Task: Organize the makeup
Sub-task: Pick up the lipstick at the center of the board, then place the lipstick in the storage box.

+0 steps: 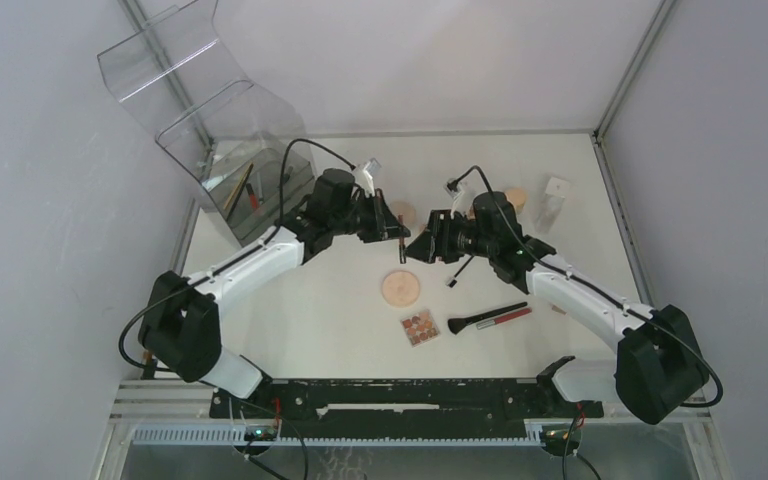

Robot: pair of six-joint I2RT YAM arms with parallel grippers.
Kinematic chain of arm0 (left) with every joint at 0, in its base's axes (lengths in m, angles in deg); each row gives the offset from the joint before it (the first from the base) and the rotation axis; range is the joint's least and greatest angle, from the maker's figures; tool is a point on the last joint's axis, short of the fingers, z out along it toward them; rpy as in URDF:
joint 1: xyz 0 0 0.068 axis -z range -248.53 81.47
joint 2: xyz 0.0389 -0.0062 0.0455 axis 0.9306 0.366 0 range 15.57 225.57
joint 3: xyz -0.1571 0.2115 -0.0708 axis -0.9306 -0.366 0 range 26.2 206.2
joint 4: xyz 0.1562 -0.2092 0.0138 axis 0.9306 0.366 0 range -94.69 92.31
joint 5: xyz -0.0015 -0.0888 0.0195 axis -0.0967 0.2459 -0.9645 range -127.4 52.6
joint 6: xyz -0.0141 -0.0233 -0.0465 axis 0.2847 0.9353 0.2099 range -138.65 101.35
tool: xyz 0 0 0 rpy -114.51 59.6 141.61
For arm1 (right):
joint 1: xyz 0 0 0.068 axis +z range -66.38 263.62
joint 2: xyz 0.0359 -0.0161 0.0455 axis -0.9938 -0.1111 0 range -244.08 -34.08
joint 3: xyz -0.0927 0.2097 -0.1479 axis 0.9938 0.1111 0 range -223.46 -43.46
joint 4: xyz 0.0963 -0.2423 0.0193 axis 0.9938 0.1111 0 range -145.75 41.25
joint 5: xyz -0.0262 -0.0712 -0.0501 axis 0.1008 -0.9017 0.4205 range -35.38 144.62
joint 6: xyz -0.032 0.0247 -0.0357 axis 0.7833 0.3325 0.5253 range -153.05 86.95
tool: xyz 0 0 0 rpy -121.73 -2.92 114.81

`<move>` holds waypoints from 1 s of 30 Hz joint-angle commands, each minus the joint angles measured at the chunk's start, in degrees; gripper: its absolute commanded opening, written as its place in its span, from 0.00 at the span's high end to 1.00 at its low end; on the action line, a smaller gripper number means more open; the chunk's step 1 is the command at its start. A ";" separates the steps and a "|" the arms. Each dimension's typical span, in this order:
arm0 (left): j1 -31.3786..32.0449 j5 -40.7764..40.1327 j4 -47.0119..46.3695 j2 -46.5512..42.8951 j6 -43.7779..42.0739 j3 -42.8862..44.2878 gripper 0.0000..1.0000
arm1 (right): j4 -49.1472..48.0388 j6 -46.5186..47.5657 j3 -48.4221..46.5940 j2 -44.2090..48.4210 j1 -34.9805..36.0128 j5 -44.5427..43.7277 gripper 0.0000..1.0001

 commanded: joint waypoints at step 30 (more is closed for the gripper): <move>-19.11 -76.64 17.90 10.56 -80.14 28.16 0.62 | 21.83 0.57 1.96 16.99 -16.38 -23.05 0.30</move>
